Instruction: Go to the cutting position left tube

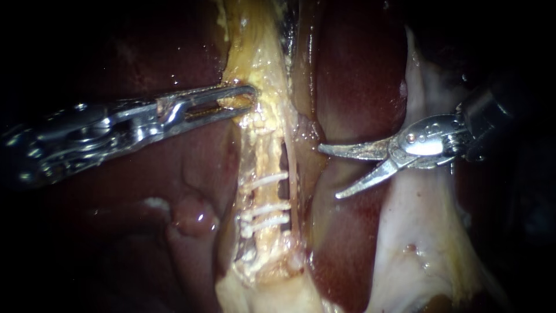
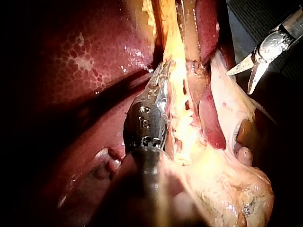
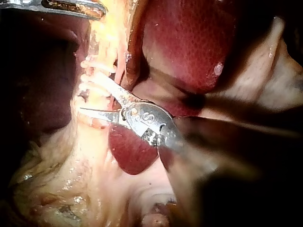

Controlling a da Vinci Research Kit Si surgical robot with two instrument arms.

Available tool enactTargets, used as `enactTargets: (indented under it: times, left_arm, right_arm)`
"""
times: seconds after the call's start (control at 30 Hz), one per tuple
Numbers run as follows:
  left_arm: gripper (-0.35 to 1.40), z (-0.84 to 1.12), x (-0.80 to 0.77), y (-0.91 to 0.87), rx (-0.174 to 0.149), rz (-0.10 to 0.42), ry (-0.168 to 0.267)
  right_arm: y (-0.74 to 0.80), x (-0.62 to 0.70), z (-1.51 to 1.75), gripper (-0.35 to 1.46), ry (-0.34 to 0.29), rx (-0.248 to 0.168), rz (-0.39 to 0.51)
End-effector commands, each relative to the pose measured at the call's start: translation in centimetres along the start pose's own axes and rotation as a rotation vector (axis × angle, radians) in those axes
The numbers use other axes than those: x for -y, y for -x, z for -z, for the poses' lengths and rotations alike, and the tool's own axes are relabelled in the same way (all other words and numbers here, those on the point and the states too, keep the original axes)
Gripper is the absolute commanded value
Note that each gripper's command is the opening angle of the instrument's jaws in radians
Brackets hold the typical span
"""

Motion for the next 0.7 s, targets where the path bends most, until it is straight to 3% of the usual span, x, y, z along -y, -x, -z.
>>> enactTargets:
  times: [0.03, 0.17, 0.3, 0.47, 0.7]
  left_arm:
    - [-0.35, 0.00, 0.00, 0.00, 0.000, 0.000, 0.000]
    - [-0.35, 0.04, -0.02, 0.02, -0.002, 0.000, -0.003]
    - [-0.35, 0.21, -0.08, 0.14, 0.000, 0.004, 0.013]
    - [-0.35, 0.52, -0.14, 0.37, 0.034, 0.018, 0.019]
    - [-0.35, 0.83, -0.06, 0.58, 0.070, 0.036, 0.016]
  right_arm:
    - [0.00, 0.00, 0.00, 1.43, 0.000, 0.000, 0.000]
    - [0.02, 0.01, -0.01, 1.43, -0.001, 0.000, 0.002]
    - [0.09, 0.05, -0.08, 1.43, -0.018, -0.004, -0.010]
    - [0.22, 0.09, -0.31, 1.43, -0.056, -0.003, -0.097]
    - [0.39, 0.13, -0.62, 1.43, -0.097, 0.025, -0.193]
